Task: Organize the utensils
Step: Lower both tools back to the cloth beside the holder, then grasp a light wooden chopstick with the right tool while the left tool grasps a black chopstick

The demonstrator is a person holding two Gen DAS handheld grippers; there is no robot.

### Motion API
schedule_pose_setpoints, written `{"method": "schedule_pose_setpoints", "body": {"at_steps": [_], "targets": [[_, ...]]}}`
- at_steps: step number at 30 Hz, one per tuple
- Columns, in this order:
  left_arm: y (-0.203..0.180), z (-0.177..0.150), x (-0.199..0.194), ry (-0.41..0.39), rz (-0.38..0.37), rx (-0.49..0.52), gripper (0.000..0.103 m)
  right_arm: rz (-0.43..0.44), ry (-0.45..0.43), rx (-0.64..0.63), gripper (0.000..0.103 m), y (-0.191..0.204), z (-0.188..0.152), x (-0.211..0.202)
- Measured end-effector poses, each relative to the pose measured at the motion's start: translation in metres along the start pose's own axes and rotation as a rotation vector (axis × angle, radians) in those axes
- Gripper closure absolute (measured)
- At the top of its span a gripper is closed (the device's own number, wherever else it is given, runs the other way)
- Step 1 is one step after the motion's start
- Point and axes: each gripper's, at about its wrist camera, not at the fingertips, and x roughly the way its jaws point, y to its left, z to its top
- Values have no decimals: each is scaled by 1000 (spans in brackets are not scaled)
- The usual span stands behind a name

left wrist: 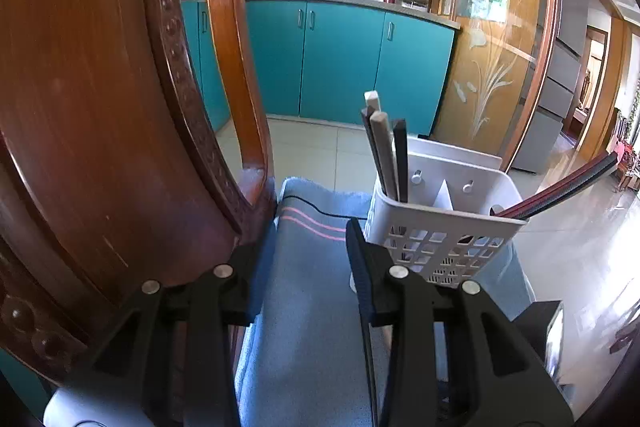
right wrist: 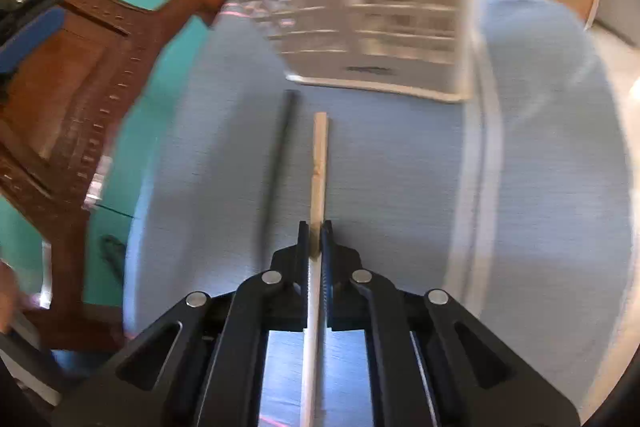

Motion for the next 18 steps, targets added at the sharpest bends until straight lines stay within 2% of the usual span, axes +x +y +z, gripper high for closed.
{"method": "schedule_pose_setpoints", "body": {"at_steps": [1, 4, 6, 10, 12, 18], "targets": [[-1, 0, 1, 7, -4, 2, 66, -13, 2, 1, 97, -3, 0, -2], [-3, -2, 5, 21, -13, 12, 66, -141, -17, 0, 97, -16, -4, -12], [-7, -4, 9, 35, -18, 25, 66, -189, -20, 30, 97, -26, -3, -15], [-17, -12, 14, 56, -18, 62, 65, -170, -53, 95, 94, -44, 3, -16], [-23, -16, 18, 68, -16, 82, 64, -178, -83, 90, 88, -45, 6, -16], [-44, -31, 34, 119, -11, 154, 63, -195, -107, 80, 87, -48, 9, -11]]}}
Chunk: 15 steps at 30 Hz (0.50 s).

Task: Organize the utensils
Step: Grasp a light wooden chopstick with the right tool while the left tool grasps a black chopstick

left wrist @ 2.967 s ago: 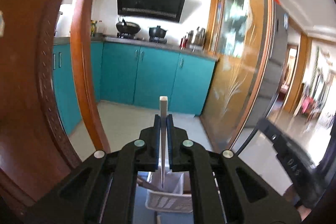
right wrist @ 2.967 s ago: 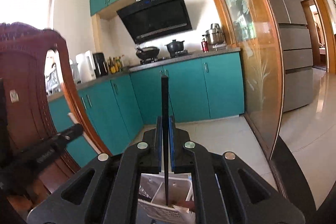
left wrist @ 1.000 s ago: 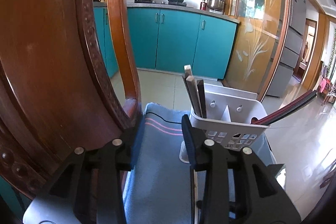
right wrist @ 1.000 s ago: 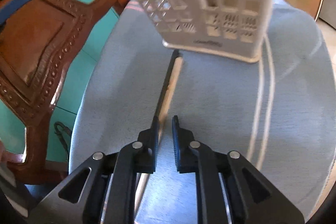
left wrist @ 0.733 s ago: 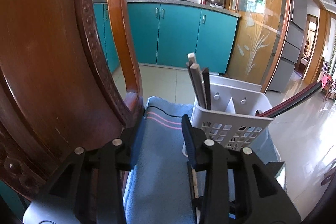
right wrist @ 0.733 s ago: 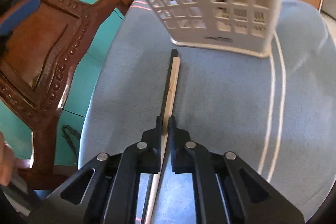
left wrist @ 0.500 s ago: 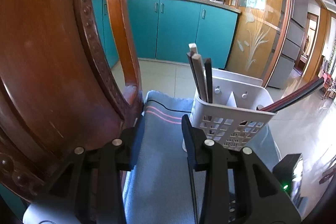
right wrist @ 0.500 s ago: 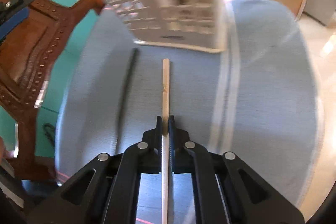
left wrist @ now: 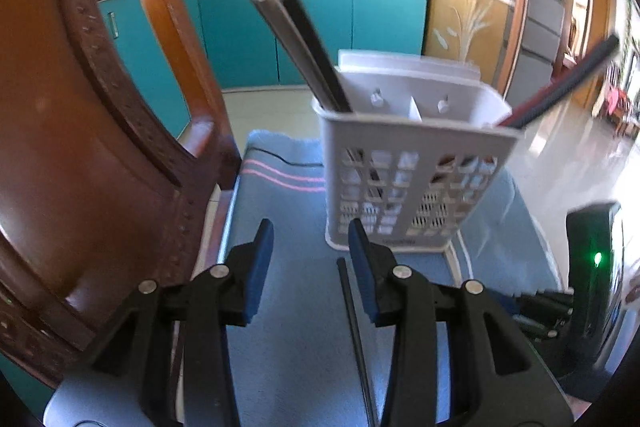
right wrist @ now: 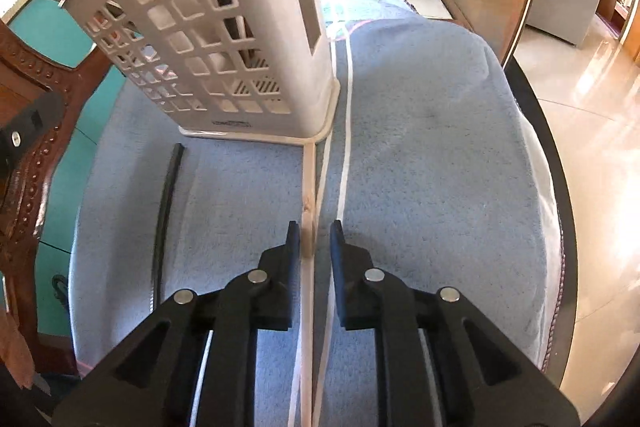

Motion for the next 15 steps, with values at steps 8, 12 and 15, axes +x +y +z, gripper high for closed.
{"method": "schedule_pose_setpoints", "body": {"at_steps": [8, 12, 15], "targets": [[-18, -21, 39, 150, -35, 58, 55, 0, -6, 6, 87, -5, 6, 10], [-8, -29, 67, 274, -103, -26, 56, 6, -1, 17, 87, -12, 4, 3], [-6, -31, 79, 308, -104, -45, 56, 6, 1, 17, 86, -16, 3, 0]]}}
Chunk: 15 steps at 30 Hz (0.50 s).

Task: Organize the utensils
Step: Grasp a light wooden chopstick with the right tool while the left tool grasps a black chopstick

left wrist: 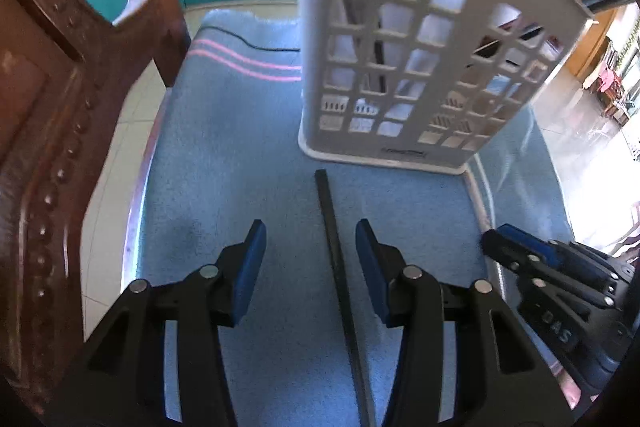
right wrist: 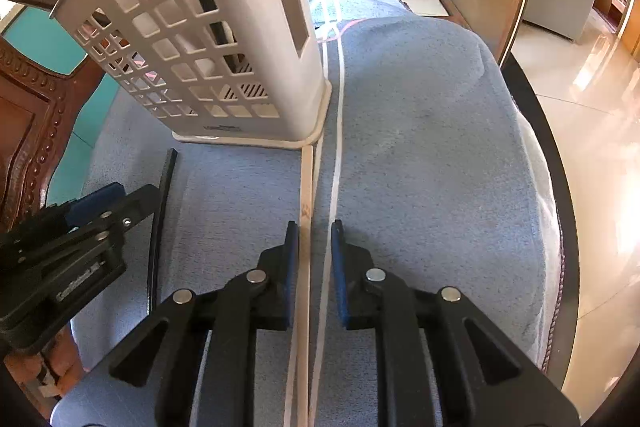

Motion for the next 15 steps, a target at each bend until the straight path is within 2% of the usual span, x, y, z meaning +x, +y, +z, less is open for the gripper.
{"method": "schedule_pose_setpoints", "body": {"at_steps": [5, 11, 13, 15], "targets": [[-2, 6, 18, 28, 16, -10, 56, -2, 3, -7, 83, 2, -1, -1], [-1, 6, 30, -8, 43, 1, 56, -8, -18, -32, 80, 3, -2, -2], [-3, 8, 31, -10, 47, 6, 60, -6, -36, -40, 76, 4, -1, 0], [-4, 11, 30, -9, 40, 12, 69, -1, -52, -45, 74, 4, 2, 1]]}}
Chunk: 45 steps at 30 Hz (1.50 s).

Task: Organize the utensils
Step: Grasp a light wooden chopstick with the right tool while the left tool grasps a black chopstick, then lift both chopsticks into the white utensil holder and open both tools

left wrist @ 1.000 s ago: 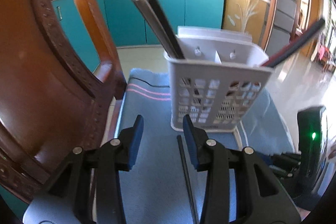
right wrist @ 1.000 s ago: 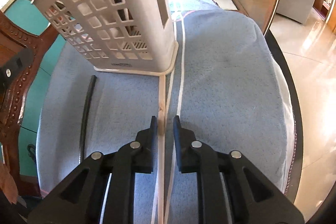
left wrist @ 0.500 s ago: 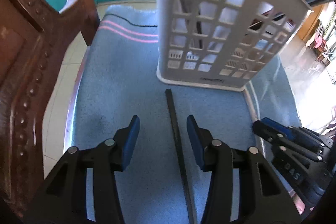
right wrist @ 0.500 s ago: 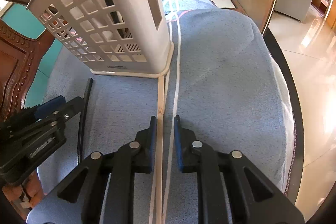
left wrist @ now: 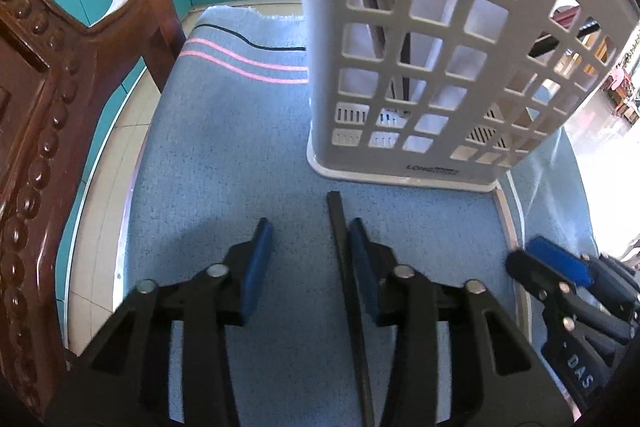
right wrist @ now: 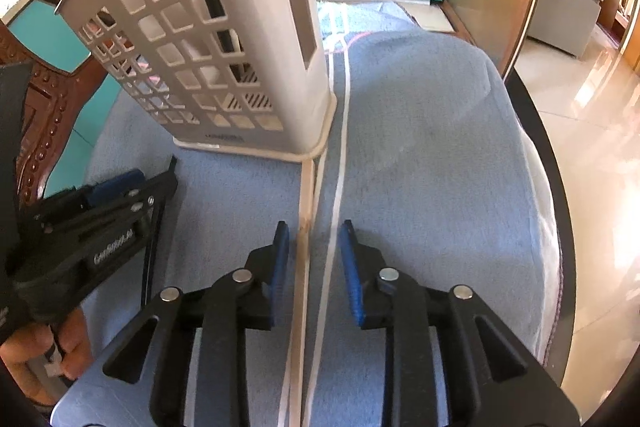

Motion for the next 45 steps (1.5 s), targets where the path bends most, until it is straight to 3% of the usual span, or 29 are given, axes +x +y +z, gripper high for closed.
{"method": "schedule_pose_setpoints", "body": {"at_steps": [5, 7, 9, 16, 18, 24, 27, 30, 33, 37, 45], "targets": [[-8, -1, -5, 1, -32, 24, 76, -46, -29, -57, 74, 10, 5, 5], [-6, -1, -6, 7, -69, 21, 77, -75, -29, -87, 88, 15, 4, 5], [-7, -5, -8, 15, -102, 20, 79, -48, -21, -76, 95, 12, 4, 4], [-1, -25, -13, 73, -255, -1, 83, 48, 23, 13, 95, -4, 5, 1], [-3, -26, -11, 70, -241, -3, 83, 40, 22, 9, 92, -5, 5, 0], [-16, -25, -10, 25, -102, 41, 83, -69, -19, -79, 83, 9, 1, 1], [-29, -25, -7, 13, -45, 73, 83, -98, -31, -105, 83, 16, -1, 3], [-38, -25, -7, 2, -20, 85, 90, -105, -34, -119, 94, 22, -3, 2], [-45, -27, -7, -8, -13, 79, 95, -35, -28, -85, 97, 22, -6, 0], [-39, -24, -21, -42, -2, 61, 96, -7, -75, -74, 97, 22, -3, -19], [-29, -25, -112, -234, -40, 82, 96, 148, -305, -112, 97, 21, -5, -131]]}}
